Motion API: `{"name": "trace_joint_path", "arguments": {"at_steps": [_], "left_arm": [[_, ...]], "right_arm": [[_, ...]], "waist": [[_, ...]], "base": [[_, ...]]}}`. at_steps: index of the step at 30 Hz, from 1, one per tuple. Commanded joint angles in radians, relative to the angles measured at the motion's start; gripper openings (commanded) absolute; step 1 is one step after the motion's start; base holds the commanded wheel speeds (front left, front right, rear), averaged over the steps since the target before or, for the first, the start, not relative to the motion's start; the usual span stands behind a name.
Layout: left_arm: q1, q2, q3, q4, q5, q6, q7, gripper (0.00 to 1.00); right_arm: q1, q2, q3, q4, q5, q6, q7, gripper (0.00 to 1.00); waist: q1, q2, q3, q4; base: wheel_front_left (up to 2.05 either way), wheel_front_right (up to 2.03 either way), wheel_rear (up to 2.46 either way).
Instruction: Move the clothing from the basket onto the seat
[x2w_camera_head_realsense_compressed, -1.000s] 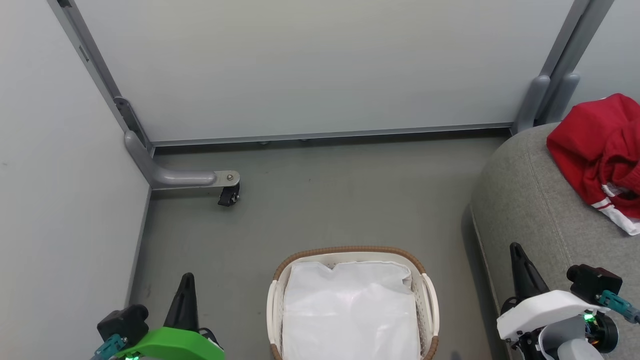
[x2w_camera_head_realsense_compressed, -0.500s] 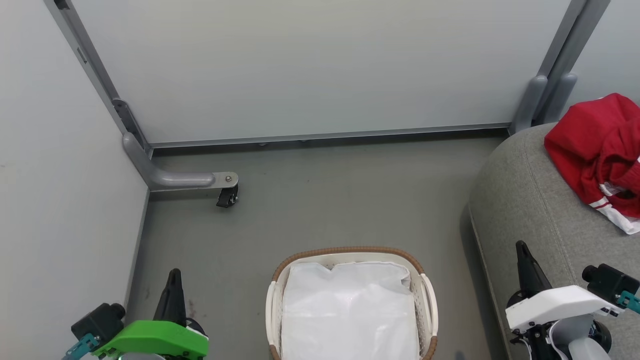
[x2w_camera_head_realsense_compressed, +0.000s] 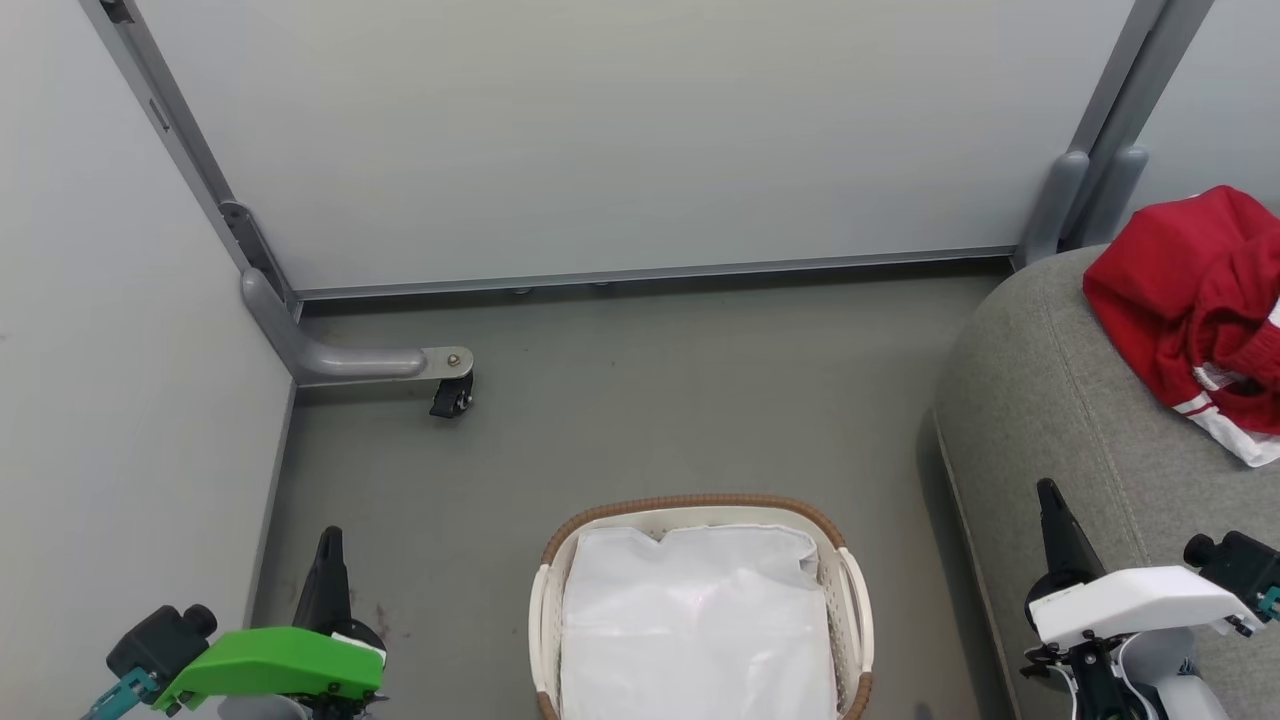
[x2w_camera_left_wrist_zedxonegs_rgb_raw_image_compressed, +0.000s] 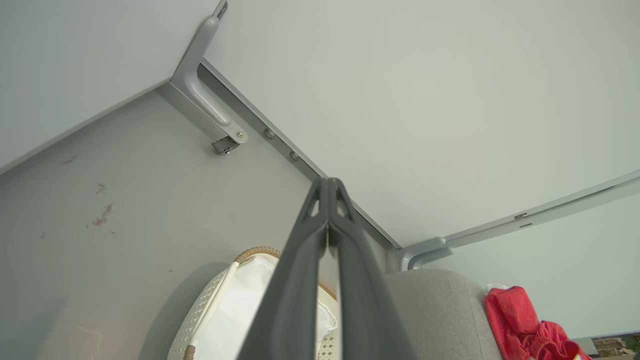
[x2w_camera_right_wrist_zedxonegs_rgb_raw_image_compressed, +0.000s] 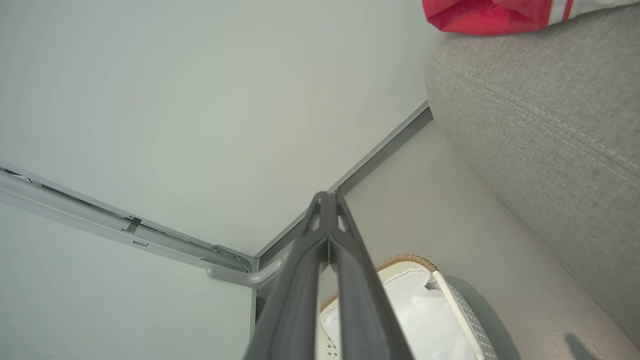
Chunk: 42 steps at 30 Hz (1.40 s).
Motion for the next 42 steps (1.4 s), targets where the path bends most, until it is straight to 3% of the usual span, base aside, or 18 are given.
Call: {"name": "trace_joint_path", "arguments": {"at_steps": [1, 42], "left_arm": [[-0.028, 0.008, 0.008, -0.017, -0.032, -0.005, 0.007, 0.0], [-0.055, 0.009, 0.091, -0.055, -0.41, -0.015, 0.12, 0.0]], "right_arm": [[-0.016, -0.007, -0.004, -0.017, 0.032, 0.0, 0.008, 0.0], [-0.019, -0.011, -0.022, -0.054, 0.45, -0.001, 0.119, 0.0]], "waist": [[0.0, 0.0, 0.0, 0.0], [0.0, 0.0, -0.008, -0.015]], "base": [[0.0, 0.0, 0.0], [0.0, 0.0, 0.0]]}}
